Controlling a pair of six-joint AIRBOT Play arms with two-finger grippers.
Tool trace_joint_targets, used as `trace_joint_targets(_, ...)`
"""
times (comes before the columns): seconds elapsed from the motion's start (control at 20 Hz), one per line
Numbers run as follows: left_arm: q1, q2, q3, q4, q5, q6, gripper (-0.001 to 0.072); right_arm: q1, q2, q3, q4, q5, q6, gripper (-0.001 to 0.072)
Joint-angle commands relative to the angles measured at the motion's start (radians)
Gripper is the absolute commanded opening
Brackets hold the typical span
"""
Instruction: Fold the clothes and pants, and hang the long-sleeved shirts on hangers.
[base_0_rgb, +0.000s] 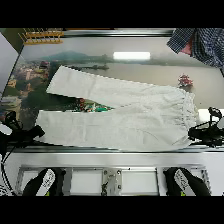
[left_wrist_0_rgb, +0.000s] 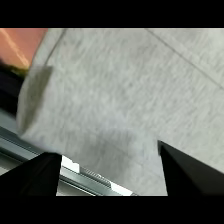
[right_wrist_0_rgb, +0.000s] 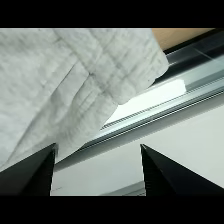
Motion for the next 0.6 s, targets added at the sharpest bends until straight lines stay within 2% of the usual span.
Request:
trace_joint_targets(0.0, 0.001, 0.001, 0.118, -0.024, -0.067, -0.003, 0.0623, -0.001, 0.041, 0.043, 0.004, 0.003, 0.001, 0.0562)
trace_joint_targets(0.1, 0.001, 0.001, 0.206, -0.117, -0.073, -0.003, 0.0623, 0.000, 0.089, 0.095, 0.014, -0.020, 0.006, 0.0562)
trace_joint_targets(0.25, -0.016, -0.048, 0.278, -0.302, 0.014, -0.003, 0.0622, 0.001, 0.156, 0.118, 0.105, -0.097, 0.016, 0.0562)
trace_joint_targets(0.5, -0.213, -0.356, 0.441, -0.323, 0.181, -0.066, 0.0622, 0.001, 0.160, 0.117, 0.227, -0.120, 0.015, 0.0562)
trace_joint_targets(0.55, -0.246, -0.430, 0.491, -0.324, 0.222, -0.108, 0.0623, 0.001, 0.158, 0.117, 0.226, -0.120, 0.015, 0.0561)
